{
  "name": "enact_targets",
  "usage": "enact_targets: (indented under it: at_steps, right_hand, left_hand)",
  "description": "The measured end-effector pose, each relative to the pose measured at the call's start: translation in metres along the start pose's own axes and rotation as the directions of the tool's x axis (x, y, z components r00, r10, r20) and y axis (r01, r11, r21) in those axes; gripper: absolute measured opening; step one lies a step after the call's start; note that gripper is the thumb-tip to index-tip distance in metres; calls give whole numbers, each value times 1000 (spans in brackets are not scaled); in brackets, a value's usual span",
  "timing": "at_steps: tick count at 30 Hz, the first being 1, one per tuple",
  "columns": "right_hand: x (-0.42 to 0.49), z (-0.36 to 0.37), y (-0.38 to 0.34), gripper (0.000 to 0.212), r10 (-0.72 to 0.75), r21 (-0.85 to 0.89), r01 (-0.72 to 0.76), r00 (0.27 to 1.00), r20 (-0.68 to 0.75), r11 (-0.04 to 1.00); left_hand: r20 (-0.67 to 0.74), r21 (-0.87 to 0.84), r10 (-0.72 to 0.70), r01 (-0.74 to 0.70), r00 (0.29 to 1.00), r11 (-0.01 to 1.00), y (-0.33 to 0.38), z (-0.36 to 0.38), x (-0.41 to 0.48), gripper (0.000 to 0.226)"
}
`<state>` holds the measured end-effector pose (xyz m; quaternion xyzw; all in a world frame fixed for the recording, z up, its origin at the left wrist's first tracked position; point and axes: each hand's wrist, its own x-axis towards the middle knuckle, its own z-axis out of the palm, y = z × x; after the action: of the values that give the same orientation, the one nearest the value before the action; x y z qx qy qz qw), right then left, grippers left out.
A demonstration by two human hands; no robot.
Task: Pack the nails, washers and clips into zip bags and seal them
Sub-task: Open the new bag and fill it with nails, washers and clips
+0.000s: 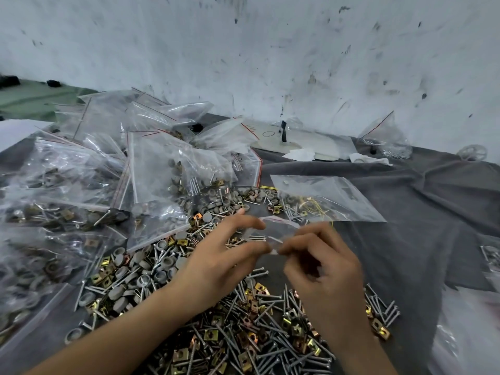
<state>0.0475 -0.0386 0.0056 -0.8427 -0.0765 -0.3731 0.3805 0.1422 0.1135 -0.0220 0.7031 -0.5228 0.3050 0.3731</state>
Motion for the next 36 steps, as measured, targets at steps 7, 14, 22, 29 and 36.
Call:
enact_targets:
  at_steps: [7, 14, 22, 29, 36]
  right_hand:
    - [-4, 7, -2, 21, -181, -221, 152, 976, -119, 963]
    - [-3, 8, 19, 11, 153, -272, -88, 962, 225, 958]
    - [-16, 35, 32, 11, 241, -383, -59, 861, 448, 922]
    - [-14, 31, 17, 6, 73, -229, 30, 901, 427, 973]
    - [-13, 25, 4, 11, -204, -135, 233, 958, 202, 963]
  left_hand:
    - [-11, -8, -13, 13, 1000, 1000, -1, 1, -1, 17]
    - [-115, 17, -163, 166, 980, 986, -2, 0, 1, 13]
    - [-86, 46, -161, 166, 983, 985, 0, 0, 1, 17]
    - [-129, 40, -159, 166, 979, 985, 2, -1, 2, 18]
    - [-133, 3, -153, 154, 979, 988, 1, -1, 2, 16]
